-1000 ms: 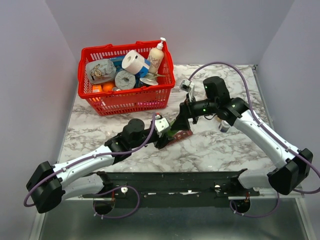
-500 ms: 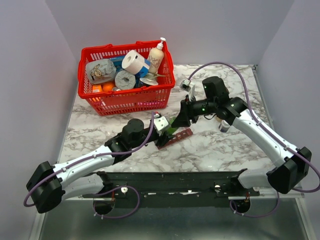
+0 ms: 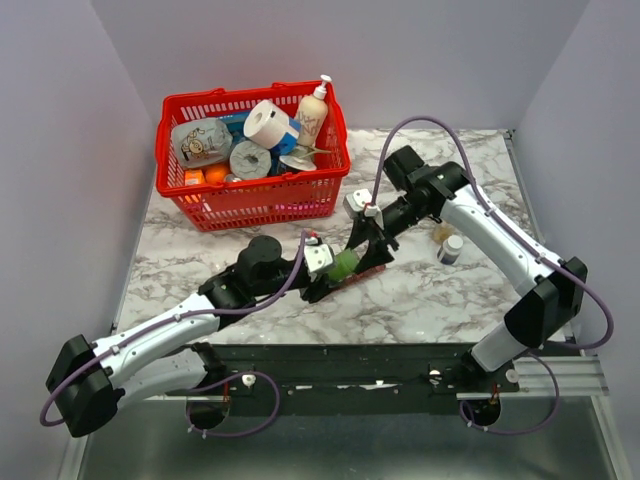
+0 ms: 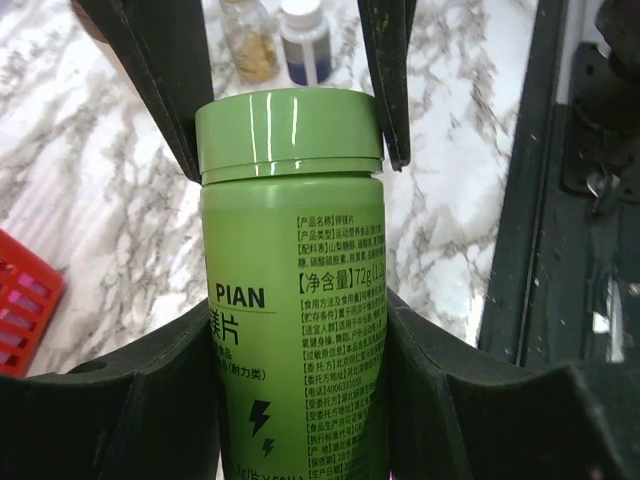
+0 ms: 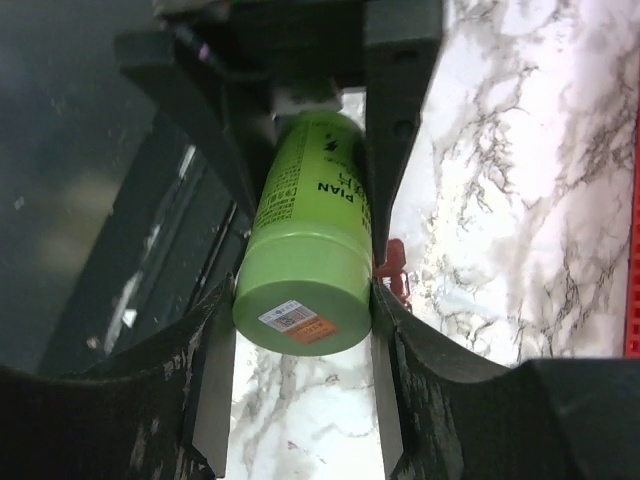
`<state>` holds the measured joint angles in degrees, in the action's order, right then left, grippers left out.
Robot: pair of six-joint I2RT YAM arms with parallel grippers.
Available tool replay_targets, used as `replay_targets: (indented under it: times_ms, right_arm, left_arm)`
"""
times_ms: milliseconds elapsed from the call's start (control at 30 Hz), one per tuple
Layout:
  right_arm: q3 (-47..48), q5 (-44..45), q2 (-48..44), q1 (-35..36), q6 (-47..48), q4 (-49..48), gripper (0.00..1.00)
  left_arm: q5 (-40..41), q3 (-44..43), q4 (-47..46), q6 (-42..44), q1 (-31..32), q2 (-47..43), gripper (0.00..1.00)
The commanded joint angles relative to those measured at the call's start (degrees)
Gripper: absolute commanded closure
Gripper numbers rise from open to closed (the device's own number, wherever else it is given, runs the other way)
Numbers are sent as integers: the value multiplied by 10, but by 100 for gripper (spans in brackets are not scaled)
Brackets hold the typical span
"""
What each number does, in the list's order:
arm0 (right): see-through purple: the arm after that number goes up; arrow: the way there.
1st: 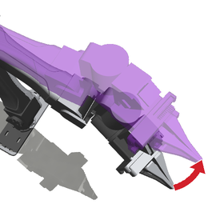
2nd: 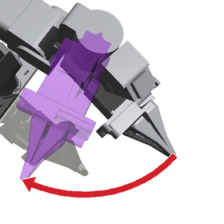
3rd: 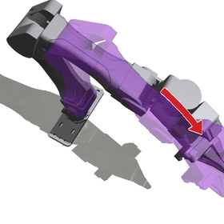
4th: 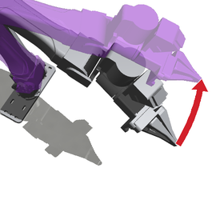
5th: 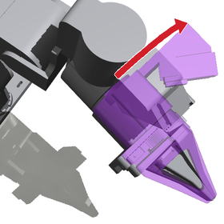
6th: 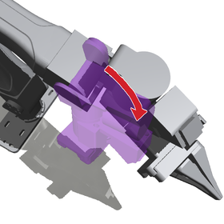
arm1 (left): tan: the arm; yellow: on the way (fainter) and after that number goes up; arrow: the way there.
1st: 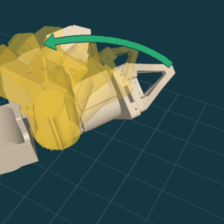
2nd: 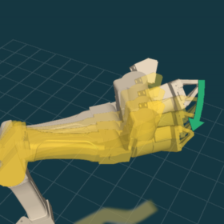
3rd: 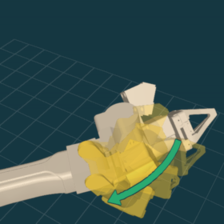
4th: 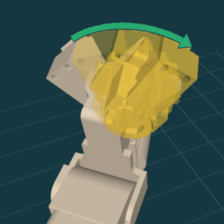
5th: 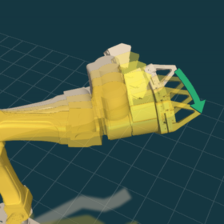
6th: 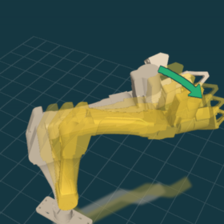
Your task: Sort the pills into containers
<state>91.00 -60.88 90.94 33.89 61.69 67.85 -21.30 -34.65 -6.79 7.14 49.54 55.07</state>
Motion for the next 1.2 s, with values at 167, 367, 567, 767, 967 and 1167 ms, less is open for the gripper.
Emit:
replay_targets:
  times_ms: [167,367,567,767,967,1167]
  right_arm:
    - [-55,-22,-99,18,-1,-57,0]
    - [-116,101,-185,13,-324,-268,0]
    - [-195,132,-197,13,-729,-388,0]
    - [-241,198,-212,13,-792,-421,0]
    - [-257,147,-200,13,-817,-449,4]
    - [-262,123,-199,13,-820,-468,28]
  left_arm:
    - [-98,-18,54,75,18,-10,100]
    - [-31,-9,35,75,17,-33,100]
    - [66,10,-26,52,18,-46,100]
    - [103,20,-79,30,18,-38,100]
    - [94,12,-94,19,18,-19,100]
    - [88,12,-93,20,18,-15,100]
